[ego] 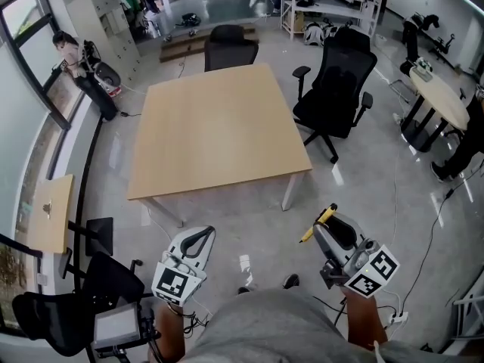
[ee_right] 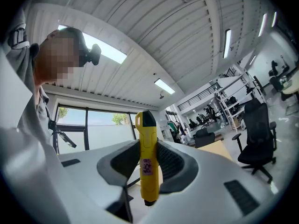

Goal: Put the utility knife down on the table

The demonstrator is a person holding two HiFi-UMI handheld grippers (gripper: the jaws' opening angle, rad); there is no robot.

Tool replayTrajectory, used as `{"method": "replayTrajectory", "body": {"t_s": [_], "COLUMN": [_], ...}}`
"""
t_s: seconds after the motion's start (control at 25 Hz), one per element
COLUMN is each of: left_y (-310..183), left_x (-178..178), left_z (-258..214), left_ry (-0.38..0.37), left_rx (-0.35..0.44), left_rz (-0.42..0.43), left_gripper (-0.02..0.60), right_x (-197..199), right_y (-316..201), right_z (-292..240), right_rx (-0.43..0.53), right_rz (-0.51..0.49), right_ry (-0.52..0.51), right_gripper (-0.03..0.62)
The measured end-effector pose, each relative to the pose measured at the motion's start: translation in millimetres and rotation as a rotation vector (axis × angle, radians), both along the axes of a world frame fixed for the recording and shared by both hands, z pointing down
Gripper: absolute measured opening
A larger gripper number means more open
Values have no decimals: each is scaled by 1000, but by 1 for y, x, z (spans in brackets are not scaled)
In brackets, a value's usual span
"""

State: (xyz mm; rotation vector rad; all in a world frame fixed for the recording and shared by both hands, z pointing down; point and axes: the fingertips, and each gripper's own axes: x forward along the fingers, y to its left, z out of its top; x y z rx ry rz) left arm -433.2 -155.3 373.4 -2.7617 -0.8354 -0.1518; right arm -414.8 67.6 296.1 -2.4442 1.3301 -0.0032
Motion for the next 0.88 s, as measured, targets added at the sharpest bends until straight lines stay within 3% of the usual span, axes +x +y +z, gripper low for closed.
{"method": "replayTrajectory", "body": {"t_s": [0.88], "left_y": [163], "left_x": [78], "left_z": [-2], "left_ry": [4], "left_rx": [39], "left_rz": [106], "left_gripper": [6], "right_x": [47], "right_y": [165], "right_z": [4], "right_rx": [21], "right_rz": [110], "right_ry": [5], "right_gripper": [117]}}
